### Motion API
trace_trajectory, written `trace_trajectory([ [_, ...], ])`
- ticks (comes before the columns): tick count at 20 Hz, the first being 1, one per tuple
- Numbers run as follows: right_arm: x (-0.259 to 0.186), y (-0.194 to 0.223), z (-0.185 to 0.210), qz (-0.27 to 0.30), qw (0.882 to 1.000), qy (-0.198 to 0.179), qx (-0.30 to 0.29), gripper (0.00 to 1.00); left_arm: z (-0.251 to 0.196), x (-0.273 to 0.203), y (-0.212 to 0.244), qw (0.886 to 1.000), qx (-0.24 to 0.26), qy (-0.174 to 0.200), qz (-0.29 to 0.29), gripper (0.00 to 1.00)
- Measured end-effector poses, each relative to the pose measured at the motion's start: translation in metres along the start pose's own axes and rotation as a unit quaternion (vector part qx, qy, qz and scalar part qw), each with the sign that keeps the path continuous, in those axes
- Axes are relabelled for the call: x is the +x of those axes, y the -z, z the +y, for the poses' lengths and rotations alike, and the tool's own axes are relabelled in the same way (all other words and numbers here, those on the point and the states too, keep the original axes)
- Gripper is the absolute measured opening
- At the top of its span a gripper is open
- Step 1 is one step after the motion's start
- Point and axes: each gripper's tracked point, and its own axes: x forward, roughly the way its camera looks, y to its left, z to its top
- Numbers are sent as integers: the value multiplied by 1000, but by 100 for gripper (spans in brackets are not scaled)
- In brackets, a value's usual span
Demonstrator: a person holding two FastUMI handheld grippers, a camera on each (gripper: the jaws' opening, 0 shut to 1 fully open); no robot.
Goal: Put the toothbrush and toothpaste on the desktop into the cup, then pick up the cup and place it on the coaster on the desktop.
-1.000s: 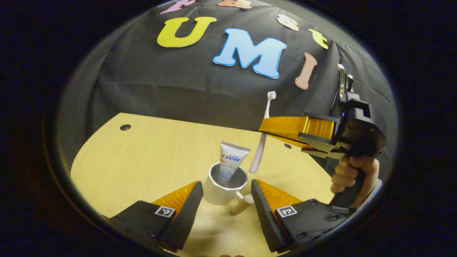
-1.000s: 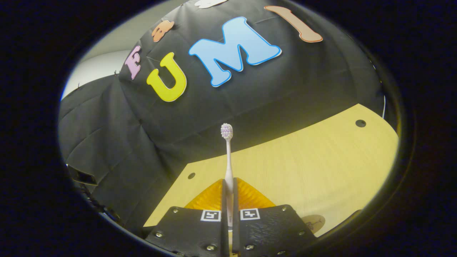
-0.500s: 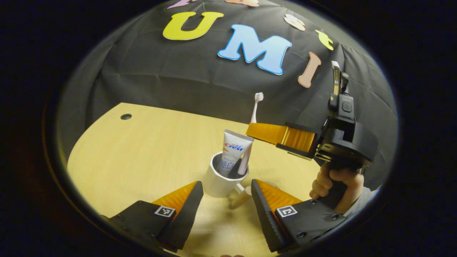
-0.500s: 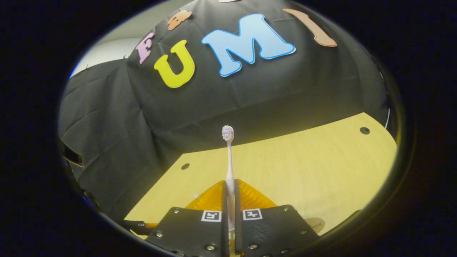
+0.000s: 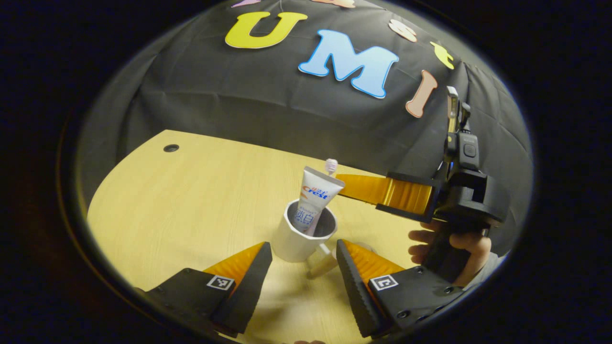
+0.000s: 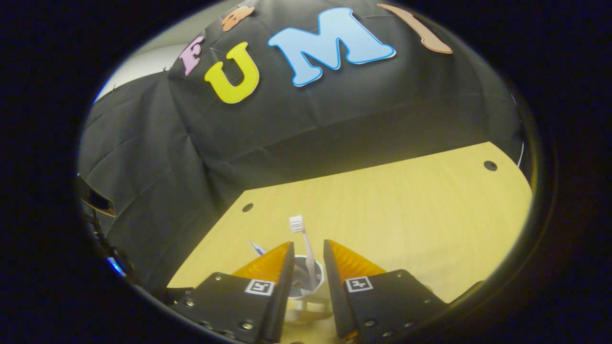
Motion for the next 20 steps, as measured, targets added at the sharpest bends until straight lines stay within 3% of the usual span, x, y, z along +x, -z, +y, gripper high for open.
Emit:
trace_trajectory([
  [2, -2, 0, -2, 4, 1000, 5, 0, 67, -1, 0, 2, 1000, -2, 0, 3, 93],
  [3, -4, -1, -4, 2, 1000, 9, -3, 74, -2, 0, 3, 1000, -3, 0, 4, 93],
  [4, -7, -3, -5, -1, 1000, 12, -7, 90, -4, -1, 3, 1000, -5, 0, 5, 93],
  [7, -18, -9, -10, -7, 1000, 23, -12, 93, -13, 2, 5, 1000, -6, 2, 9, 94],
  [10, -33, -14, -16, -11, 999, 33, -14, 93, -19, 5, 10, 1000, -6, 0, 18, 82],
  [14, -56, -23, -31, -18, 999, 51, -10, 93, -31, 10, 15, 1000, -6, -3, 29, 88],
  [15, -62, -25, -37, -19, 998, 57, -8, 93, -31, 13, 17, 999, -7, -7, 32, 82],
  [16, -70, -27, -42, -24, 998, 62, -7, 93, -32, 16, 19, 999, -8, -12, 36, 93],
  [17, -75, -30, -46, -28, 997, 67, -7, 92, -33, 18, 21, 999, -12, -19, 40, 93],
  [19, -86, -33, -57, -34, 996, 78, -9, 92, -32, 22, 27, 998, -22, -31, 54, 82],
  [20, -93, -34, -61, -36, 996, 81, -10, 92, -31, 25, 30, 997, -27, -36, 58, 88],
])
